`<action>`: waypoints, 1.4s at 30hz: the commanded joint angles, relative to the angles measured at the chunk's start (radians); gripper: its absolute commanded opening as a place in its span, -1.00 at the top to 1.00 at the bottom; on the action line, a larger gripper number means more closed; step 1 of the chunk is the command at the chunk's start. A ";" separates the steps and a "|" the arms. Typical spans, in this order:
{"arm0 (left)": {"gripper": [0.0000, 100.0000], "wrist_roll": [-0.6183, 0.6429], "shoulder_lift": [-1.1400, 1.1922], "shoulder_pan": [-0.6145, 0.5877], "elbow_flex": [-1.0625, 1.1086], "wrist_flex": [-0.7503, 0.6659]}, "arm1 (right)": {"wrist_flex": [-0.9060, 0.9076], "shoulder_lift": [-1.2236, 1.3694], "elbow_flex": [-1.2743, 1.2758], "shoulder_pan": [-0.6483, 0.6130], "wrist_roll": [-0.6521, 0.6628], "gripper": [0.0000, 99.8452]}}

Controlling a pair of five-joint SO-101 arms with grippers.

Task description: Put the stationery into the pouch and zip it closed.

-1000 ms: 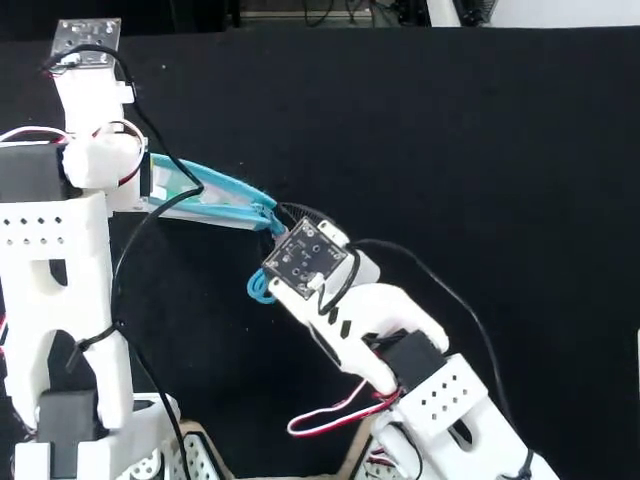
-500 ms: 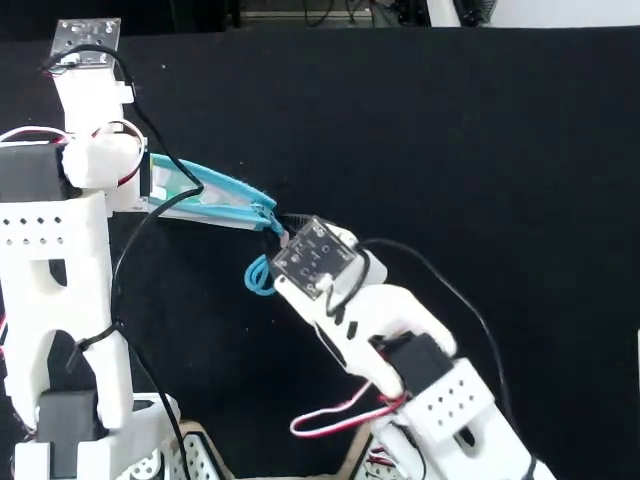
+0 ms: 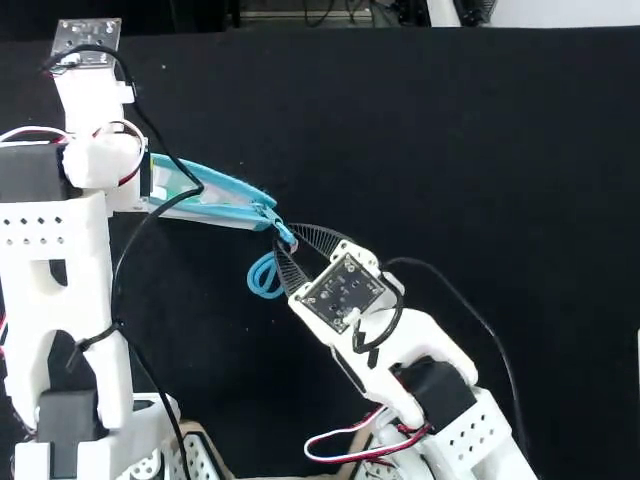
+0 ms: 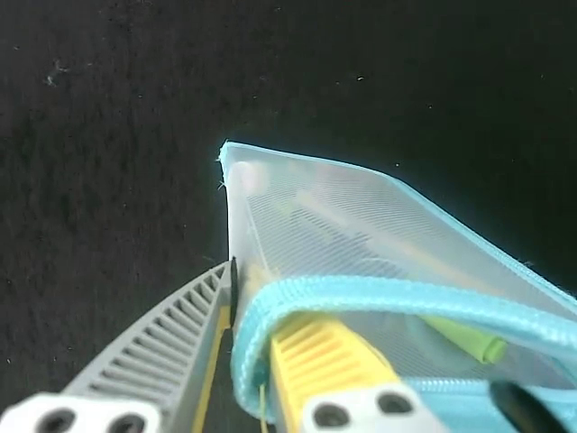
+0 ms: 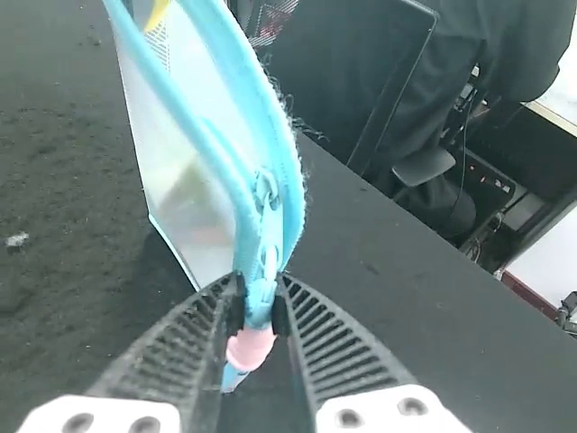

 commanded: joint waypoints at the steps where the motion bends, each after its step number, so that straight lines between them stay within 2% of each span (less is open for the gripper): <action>1: 0.94 0.000 -0.015 0.005 -0.008 0.006 | -0.026 -0.021 -0.056 0.026 -0.011 0.98; 8: 0.93 0.000 -0.017 0.005 -0.024 0.002 | -0.020 0.024 -0.194 0.026 -0.011 0.98; 18: 0.93 0.002 -0.003 0.010 -0.183 -0.003 | 0.054 0.352 -0.578 0.020 -0.002 0.98; 24: 0.93 0.080 -0.002 0.134 -0.196 -0.028 | 0.143 0.464 -0.786 0.025 0.000 0.98; 27: 0.93 0.100 0.020 0.151 -0.188 -0.028 | 0.144 0.509 -0.849 0.025 0.000 0.98; 31: 0.92 0.114 0.066 0.124 -0.196 0.003 | 0.150 0.567 -0.918 0.025 0.000 0.98; 33: 0.84 0.114 0.086 0.102 -0.188 0.008 | 0.176 0.596 -0.958 0.025 0.000 0.98; 35: 0.78 0.114 0.101 0.067 -0.185 0.008 | 0.230 0.621 -0.989 0.025 0.000 0.98; 42: 0.78 0.114 0.118 -0.025 -0.194 0.006 | 0.454 0.636 -1.033 0.031 -0.002 0.98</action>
